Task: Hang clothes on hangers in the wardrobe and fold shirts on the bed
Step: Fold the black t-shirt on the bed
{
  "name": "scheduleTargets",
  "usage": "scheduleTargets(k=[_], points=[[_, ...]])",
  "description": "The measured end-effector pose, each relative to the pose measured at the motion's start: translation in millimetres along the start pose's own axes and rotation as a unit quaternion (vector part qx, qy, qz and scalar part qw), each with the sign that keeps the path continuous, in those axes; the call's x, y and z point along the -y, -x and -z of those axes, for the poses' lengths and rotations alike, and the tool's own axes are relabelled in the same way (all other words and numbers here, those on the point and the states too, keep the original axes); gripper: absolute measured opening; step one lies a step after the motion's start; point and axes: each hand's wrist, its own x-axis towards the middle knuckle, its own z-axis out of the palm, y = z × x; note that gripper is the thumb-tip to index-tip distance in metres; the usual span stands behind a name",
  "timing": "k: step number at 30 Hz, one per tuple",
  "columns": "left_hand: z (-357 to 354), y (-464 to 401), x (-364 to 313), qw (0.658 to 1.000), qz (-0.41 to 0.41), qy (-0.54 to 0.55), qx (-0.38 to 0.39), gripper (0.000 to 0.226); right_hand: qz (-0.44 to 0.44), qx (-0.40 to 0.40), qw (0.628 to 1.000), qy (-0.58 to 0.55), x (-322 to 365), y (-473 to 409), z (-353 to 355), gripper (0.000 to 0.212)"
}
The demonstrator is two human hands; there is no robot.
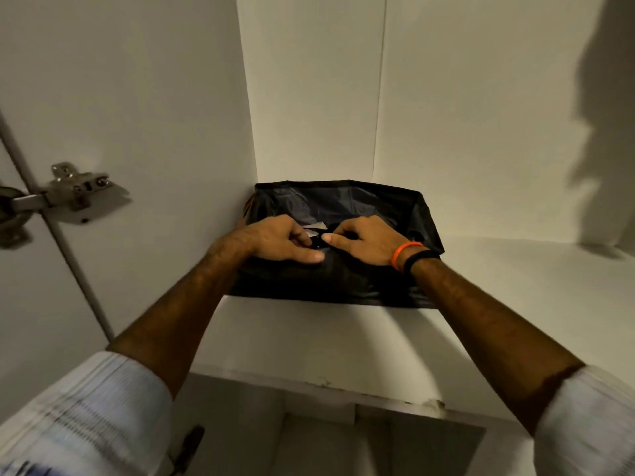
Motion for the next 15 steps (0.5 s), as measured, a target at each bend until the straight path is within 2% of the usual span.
scheduleTargets(k=[3, 7, 10, 12, 15], points=[[-14, 16, -6, 0.996, 0.03, -0.079, -0.021, 0.061, 0.006, 0.023, 1.0, 0.019, 7, 17, 1, 0.054], [-20, 26, -3, 0.988, 0.062, -0.126, -0.064, 0.046, 0.004, 0.046, 0.996, 0.083, 14, 26, -2, 0.057], [-18, 31, 2, 0.984, 0.066, -0.142, -0.087, 0.036, -0.003, 0.041, 0.995, 0.09, 17, 27, -1, 0.056], [-15, 29, 9, 0.982, 0.06, -0.142, -0.112, 0.032, -0.008, 0.035, 0.995, 0.096, 21, 25, 1, 0.053], [-1, 23, 14, 0.975, 0.031, -0.129, -0.176, 0.019, -0.009, -0.007, 0.993, 0.115, 25, 19, 10, 0.036]])
